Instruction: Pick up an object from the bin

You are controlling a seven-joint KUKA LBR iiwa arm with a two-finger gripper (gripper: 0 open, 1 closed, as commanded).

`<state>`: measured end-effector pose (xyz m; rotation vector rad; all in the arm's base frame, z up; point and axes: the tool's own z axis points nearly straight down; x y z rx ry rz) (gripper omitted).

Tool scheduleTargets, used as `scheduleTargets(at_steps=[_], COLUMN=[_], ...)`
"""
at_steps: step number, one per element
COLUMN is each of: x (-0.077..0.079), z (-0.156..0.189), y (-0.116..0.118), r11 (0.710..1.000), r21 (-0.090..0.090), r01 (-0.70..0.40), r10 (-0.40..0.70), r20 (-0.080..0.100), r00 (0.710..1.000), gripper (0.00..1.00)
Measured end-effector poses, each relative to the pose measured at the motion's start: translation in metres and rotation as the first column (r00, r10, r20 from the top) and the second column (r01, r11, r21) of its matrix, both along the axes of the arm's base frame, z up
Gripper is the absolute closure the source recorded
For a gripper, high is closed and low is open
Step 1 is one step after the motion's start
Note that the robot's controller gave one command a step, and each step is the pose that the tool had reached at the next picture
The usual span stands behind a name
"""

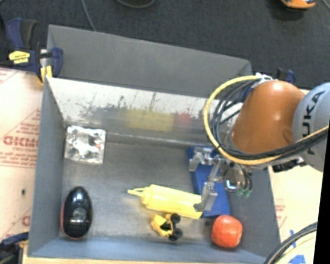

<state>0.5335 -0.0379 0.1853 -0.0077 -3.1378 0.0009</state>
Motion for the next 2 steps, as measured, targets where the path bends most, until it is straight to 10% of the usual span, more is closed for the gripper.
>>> scheduleTargets(at_steps=[2], x=[0.001], z=[-0.011], y=[0.033], r11=[1.0], r21=[-0.002], r01=[0.021], r10=[-0.021], r20=[0.009], r00=[1.0], gripper=[0.0])
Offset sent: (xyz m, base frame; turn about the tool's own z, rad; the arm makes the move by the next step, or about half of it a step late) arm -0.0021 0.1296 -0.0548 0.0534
